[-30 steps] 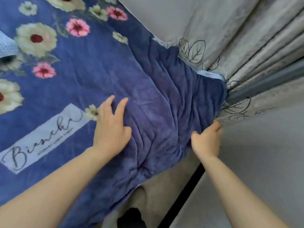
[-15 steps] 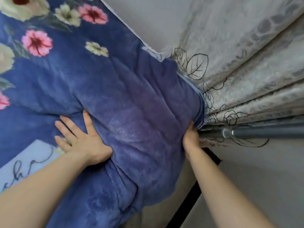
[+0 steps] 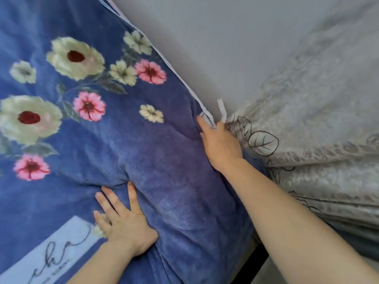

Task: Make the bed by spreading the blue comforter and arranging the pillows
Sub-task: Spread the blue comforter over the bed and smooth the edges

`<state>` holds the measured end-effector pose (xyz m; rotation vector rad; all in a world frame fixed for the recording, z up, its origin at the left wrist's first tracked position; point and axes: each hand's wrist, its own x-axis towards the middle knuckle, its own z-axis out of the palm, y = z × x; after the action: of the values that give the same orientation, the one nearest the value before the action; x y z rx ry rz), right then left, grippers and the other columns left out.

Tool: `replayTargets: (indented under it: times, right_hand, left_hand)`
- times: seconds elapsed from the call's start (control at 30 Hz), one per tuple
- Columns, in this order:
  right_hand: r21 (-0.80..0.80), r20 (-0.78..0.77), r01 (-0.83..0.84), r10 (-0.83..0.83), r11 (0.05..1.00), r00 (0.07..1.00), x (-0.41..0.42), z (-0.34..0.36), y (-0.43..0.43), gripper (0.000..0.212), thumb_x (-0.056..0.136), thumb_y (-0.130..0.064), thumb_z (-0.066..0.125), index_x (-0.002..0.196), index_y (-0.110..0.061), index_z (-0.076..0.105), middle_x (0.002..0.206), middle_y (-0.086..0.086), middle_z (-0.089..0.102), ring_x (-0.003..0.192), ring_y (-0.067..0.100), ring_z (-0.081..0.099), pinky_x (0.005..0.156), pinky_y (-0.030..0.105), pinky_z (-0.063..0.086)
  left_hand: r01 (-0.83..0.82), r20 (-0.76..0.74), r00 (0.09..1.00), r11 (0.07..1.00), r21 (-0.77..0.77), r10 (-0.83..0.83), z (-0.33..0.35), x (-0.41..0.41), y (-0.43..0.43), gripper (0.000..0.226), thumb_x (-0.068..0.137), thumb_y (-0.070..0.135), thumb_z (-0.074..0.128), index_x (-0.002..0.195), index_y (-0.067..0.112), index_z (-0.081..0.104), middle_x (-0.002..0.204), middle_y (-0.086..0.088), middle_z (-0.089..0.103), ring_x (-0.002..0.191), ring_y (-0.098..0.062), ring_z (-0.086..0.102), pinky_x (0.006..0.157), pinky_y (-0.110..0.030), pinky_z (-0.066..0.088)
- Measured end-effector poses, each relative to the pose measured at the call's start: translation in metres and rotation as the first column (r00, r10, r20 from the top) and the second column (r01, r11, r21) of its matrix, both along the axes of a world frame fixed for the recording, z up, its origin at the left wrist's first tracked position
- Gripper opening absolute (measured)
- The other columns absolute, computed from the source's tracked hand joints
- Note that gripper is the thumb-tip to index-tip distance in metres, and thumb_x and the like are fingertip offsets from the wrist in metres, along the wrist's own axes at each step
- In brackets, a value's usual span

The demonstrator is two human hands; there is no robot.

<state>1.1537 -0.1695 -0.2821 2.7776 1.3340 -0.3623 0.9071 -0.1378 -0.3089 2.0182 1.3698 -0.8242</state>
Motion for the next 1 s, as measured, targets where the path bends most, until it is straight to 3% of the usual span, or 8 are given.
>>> replayTargets:
  times: [0.07, 0.2, 0.4, 0.53, 0.63, 0.73, 0.83, 1.0]
  right_hand:
    - [-0.070, 0.155, -0.144, 0.153, 0.987, 0.976, 0.023, 0.023, -0.006, 0.056, 0.098, -0.011, 0.037, 0.150, -0.028, 0.025, 0.113, 0.026, 0.049, 0.084, 0.043, 0.062, 0.060, 0.041, 0.036]
    - [-0.064, 0.369, -0.094, 0.111, 0.994, 0.923, 0.072, 0.042, -0.026, 0.065, 0.087, -0.001, 0.049, 0.148, -0.019, 0.036, 0.102, 0.032, 0.050, 0.071, 0.044, 0.059, 0.051, 0.041, 0.034]
    - [-0.173, -0.006, 0.191, -0.195, 0.966, 0.981, 0.056, -0.031, -0.020, 0.067, 0.098, -0.016, 0.036, 0.150, -0.047, 0.006, 0.145, 0.020, 0.042, 0.131, 0.039, 0.040, 0.106, 0.049, 0.035]
    - [-0.316, -0.224, 0.178, -0.256, 0.932, 0.941, 0.071, -0.005, -0.003, 0.060, 0.095, -0.031, 0.033, 0.142, -0.062, 0.013, 0.146, 0.007, 0.048, 0.126, 0.034, 0.051, 0.101, 0.045, 0.045]
    - [-0.491, 0.037, 0.077, -0.067, 0.868, 0.997, 0.061, 0.012, 0.057, 0.037, 0.089, -0.019, 0.048, 0.125, -0.019, 0.056, 0.122, 0.012, 0.064, 0.109, 0.033, 0.062, 0.080, 0.034, 0.047]
    - [-0.168, 0.019, 0.104, -0.103, 0.980, 0.995, 0.061, 0.024, 0.132, 0.027, 0.090, -0.015, 0.049, 0.110, -0.002, 0.061, 0.117, 0.020, 0.061, 0.106, 0.038, 0.058, 0.084, 0.038, 0.046]
    - [0.200, -0.041, 0.016, -0.008, 0.980, 0.999, 0.065, 0.009, 0.196, 0.038, 0.097, -0.021, 0.042, 0.130, -0.006, 0.050, 0.127, 0.021, 0.054, 0.114, 0.039, 0.051, 0.095, 0.047, 0.044]
    - [0.244, -0.284, -0.043, 0.114, 0.969, 0.952, 0.061, -0.015, 0.290, 0.053, 0.100, -0.048, 0.030, 0.151, -0.037, 0.022, 0.133, 0.016, 0.051, 0.124, 0.033, 0.047, 0.108, 0.046, 0.036]
  left_hand:
    - [0.016, 0.115, 0.993, 1.000, -0.003, -0.016, 0.011, -0.015, 0.001, 0.123, 0.061, 0.035, 0.053, 0.130, 0.028, -0.048, 0.141, -0.028, -0.043, 0.120, -0.038, -0.055, 0.113, -0.059, -0.009]
    - [-0.089, 0.474, 0.880, 0.975, 0.201, -0.017, 0.030, -0.033, 0.027, 0.086, 0.065, 0.046, 0.046, 0.146, 0.027, 0.024, 0.154, -0.019, 0.015, 0.141, -0.037, 0.016, 0.108, -0.056, 0.016]
    - [-0.204, 0.483, 0.875, 0.877, 0.435, -0.036, 0.001, 0.004, 0.166, 0.065, 0.097, 0.043, 0.041, 0.153, 0.027, 0.013, 0.161, -0.017, -0.006, 0.148, -0.033, -0.009, 0.117, -0.050, -0.002]
    - [-0.076, 0.373, 0.920, 0.878, 0.472, -0.121, -0.016, 0.009, 0.223, 0.066, 0.097, 0.044, 0.043, 0.153, 0.025, 0.014, 0.159, -0.026, -0.001, 0.148, -0.038, -0.003, 0.118, -0.051, 0.001]
    - [-0.095, 0.379, 0.919, 0.875, 0.474, -0.106, -0.019, 0.019, 0.233, 0.067, 0.093, 0.050, 0.033, 0.153, 0.023, 0.019, 0.159, -0.025, 0.002, 0.148, -0.036, -0.002, 0.118, -0.048, 0.003]
    - [-0.105, 0.375, 0.922, 0.864, 0.493, -0.102, -0.021, 0.022, 0.231, 0.073, 0.086, 0.053, 0.026, 0.151, 0.021, 0.024, 0.159, -0.025, 0.008, 0.148, -0.036, 0.004, 0.118, -0.048, 0.009]
    - [-0.104, 0.362, 0.927, 0.863, 0.494, -0.095, -0.028, 0.020, 0.235, 0.073, 0.084, 0.052, 0.027, 0.150, 0.020, 0.028, 0.158, -0.024, 0.011, 0.148, -0.035, 0.007, 0.117, -0.049, 0.013]
    - [-0.133, 0.405, 0.909, 0.852, 0.506, -0.099, -0.034, 0.020, 0.237, 0.073, 0.080, 0.049, 0.033, 0.147, 0.019, 0.036, 0.158, -0.022, 0.017, 0.147, -0.034, 0.012, 0.112, -0.052, 0.022]
